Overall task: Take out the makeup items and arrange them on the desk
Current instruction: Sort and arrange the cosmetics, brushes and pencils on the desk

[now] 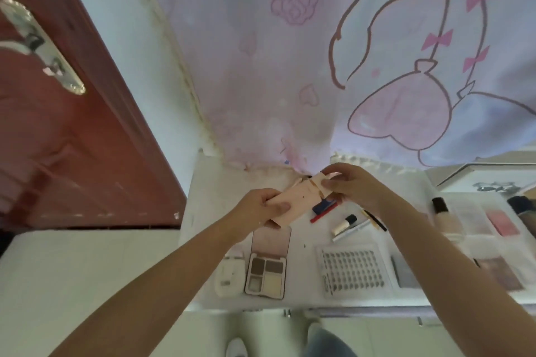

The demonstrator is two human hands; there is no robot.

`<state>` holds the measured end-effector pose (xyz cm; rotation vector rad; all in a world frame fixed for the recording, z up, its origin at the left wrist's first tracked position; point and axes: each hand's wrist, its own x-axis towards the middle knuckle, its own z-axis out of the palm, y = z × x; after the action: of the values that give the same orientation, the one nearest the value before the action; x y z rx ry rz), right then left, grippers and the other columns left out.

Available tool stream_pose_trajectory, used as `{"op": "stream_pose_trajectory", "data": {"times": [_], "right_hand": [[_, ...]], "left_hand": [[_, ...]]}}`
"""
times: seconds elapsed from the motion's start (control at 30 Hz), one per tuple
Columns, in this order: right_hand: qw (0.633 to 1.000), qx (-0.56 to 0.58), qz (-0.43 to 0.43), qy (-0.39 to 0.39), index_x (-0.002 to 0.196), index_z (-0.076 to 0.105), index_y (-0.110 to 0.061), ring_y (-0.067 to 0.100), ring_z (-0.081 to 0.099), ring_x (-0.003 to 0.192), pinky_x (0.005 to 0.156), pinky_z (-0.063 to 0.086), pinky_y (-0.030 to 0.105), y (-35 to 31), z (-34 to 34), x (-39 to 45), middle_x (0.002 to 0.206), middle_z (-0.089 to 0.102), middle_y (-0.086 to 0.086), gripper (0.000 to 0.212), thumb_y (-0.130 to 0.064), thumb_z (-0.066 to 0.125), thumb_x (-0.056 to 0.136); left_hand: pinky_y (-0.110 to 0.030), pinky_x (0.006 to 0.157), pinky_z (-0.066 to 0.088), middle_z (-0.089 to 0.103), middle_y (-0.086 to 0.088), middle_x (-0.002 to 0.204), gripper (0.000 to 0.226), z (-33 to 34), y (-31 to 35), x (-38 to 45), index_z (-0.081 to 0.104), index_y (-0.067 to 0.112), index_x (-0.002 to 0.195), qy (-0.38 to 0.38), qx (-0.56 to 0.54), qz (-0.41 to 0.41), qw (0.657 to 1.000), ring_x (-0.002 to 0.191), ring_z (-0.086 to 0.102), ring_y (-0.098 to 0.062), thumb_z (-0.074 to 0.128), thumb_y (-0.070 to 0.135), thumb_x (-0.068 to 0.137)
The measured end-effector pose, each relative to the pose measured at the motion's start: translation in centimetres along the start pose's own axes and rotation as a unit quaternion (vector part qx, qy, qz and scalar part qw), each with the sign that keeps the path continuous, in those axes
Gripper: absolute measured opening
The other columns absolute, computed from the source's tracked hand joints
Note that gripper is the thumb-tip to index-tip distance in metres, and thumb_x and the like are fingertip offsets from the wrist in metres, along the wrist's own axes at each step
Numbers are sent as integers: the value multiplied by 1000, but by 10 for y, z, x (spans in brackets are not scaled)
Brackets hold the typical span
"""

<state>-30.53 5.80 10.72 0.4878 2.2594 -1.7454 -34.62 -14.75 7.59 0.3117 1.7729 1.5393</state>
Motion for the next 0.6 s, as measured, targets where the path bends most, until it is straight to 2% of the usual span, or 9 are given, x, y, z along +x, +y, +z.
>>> {"op": "stream_pose_trajectory", "data": {"times": [0.1,0.17,0.3,0.37,0.47,0.6], "right_hand": [[998,-23,29,-46,99,54,1,12,56,50,47,46,19,26,7,12,73,58,13,14,0,56,86],[994,-65,33,-86,99,55,-1,9,55,50,44,44,15,43,11,24,71,57,9,14,-1,56,86],[967,-185,30,-169,96,58,-11,8,52,61,51,43,15,79,19,45,74,58,-3,11,-5,56,86],[952,-231,17,-198,98,62,-11,6,50,63,51,41,12,99,23,48,80,59,-4,15,-7,57,85],[940,-239,-17,-244,104,65,-4,10,56,80,57,40,6,121,28,46,99,64,8,24,-1,59,81],[905,-309,-65,-286,107,64,-3,22,58,104,75,41,21,129,38,46,112,64,13,26,-6,56,82]], "left_hand": [[-22,67,57,61,-5,92,23,12,-31,-5,56,3,112,10,-32,-58,998,81,63,-17,53,9,90],[-28,75,57,62,-6,92,21,23,-52,-9,56,4,110,24,-60,-89,994,85,63,-20,52,9,91],[-18,58,56,62,-2,83,19,61,-90,-23,56,4,107,138,-153,-122,971,73,61,-11,55,4,88],[-19,54,55,60,-3,83,17,88,-108,-29,55,8,100,215,-185,-139,949,70,62,-13,59,2,85],[-24,58,58,59,-11,84,14,128,-131,-34,53,12,87,327,-217,-175,903,71,61,-20,62,2,83],[-30,67,58,62,-11,78,15,165,-144,-33,58,9,93,440,-239,-183,846,70,63,-22,64,3,81]]}}
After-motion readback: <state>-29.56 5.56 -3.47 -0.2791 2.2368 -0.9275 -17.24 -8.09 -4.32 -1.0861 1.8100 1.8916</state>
